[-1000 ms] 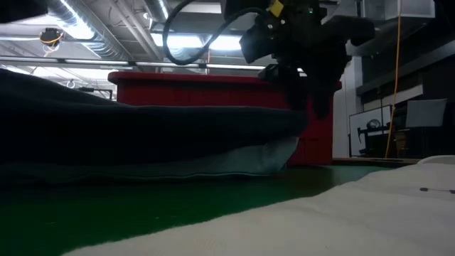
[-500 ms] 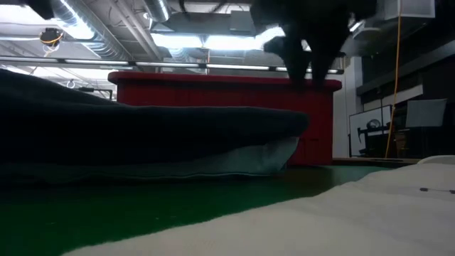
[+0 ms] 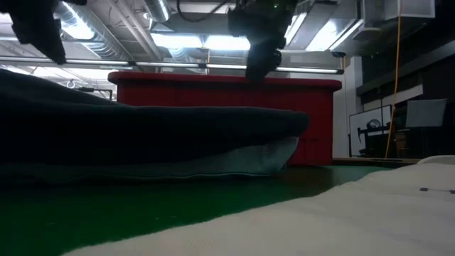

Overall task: Fold Laundry from Bin
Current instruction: Fold the gray shorts

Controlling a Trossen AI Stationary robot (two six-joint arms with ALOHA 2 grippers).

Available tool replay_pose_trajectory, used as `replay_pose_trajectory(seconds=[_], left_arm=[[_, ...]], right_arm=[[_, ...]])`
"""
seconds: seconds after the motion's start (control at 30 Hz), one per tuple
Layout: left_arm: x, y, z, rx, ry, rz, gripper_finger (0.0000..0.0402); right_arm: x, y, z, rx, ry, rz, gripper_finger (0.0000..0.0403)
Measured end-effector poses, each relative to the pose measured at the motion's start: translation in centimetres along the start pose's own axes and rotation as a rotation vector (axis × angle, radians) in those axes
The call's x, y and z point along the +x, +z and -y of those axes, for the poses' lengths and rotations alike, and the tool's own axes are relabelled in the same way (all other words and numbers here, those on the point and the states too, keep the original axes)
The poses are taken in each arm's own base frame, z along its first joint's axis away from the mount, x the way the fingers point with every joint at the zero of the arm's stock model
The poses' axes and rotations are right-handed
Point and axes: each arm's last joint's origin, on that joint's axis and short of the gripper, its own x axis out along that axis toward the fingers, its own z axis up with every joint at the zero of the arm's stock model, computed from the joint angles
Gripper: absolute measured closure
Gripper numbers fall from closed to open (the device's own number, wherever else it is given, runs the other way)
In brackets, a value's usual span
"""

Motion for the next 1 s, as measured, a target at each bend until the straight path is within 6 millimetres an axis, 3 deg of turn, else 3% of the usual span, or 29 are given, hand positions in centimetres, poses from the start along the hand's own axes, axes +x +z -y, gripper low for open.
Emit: replay_pose_trajectory(seconds=[0.13,0.33,0.5,0.6,0.8,1.0], left_arm=[[1.2,-0.7,0.0,-0.002,-0.009,0.001,0.0296],[2.2,-1.5,-0.3,0.014,0.009,-0.014,0.0296],[2.5,-1.6,-0.3,0.011,0.003,-0.014,0.0296],[2.5,-1.6,-0.2,0.005,-0.005,-0.009,0.0296],[2.5,-1.5,-0.1,-0.002,-0.017,0.0,0.0296],[2.5,-1.4,0.1,-0.012,-0.036,0.009,0.0296]], right_arm=[[0.2,-0.9,0.2,0.06,-0.061,-0.055,0.0186],[1.1,-6.4,1.1,0.056,-0.069,-0.164,0.0187],[1.6,-9.6,1.8,0.227,0.094,-0.008,0.0187],[1.5,-9.2,1.4,0.283,0.195,0.182,0.0187],[2.8,-7.7,1.9,0.428,0.148,0.47,0.0187],[5.1,-6.5,3.1,0.629,0.186,0.509,0.0187]])
